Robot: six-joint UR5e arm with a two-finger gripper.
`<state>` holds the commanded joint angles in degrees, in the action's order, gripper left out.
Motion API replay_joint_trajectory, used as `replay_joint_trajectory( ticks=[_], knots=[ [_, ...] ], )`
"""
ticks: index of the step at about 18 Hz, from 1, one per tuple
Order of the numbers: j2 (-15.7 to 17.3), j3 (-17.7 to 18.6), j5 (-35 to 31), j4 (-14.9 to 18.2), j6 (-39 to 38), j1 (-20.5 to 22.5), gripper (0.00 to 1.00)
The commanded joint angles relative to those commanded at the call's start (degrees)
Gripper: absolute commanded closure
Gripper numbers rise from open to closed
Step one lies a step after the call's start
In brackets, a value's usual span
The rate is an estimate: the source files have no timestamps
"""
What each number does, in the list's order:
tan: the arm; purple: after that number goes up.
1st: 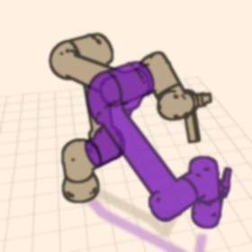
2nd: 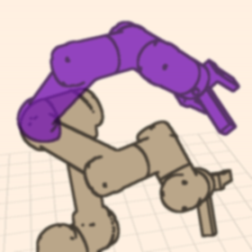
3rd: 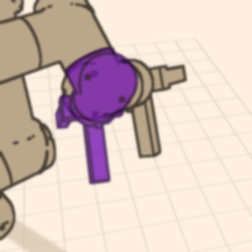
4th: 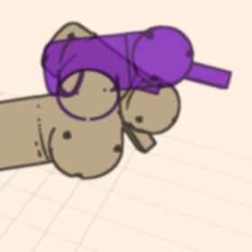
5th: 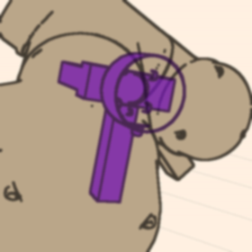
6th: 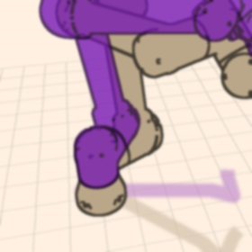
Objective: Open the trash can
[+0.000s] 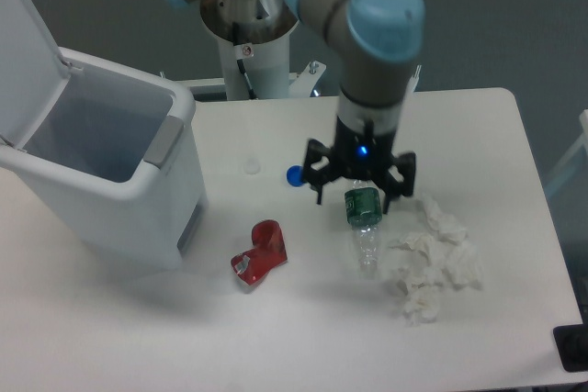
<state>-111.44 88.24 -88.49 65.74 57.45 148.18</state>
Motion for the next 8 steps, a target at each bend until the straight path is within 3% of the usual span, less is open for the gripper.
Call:
replay_joint_trajectory(
  ticks=[3, 8],
  knots=[
    [-0.97, -0.18, -1.34, -0.26, 5.12, 1.41, 0.00],
    [-1.50, -0.18, -2.48, -0.79, 6.45, 1.85, 0.00]
  ],
)
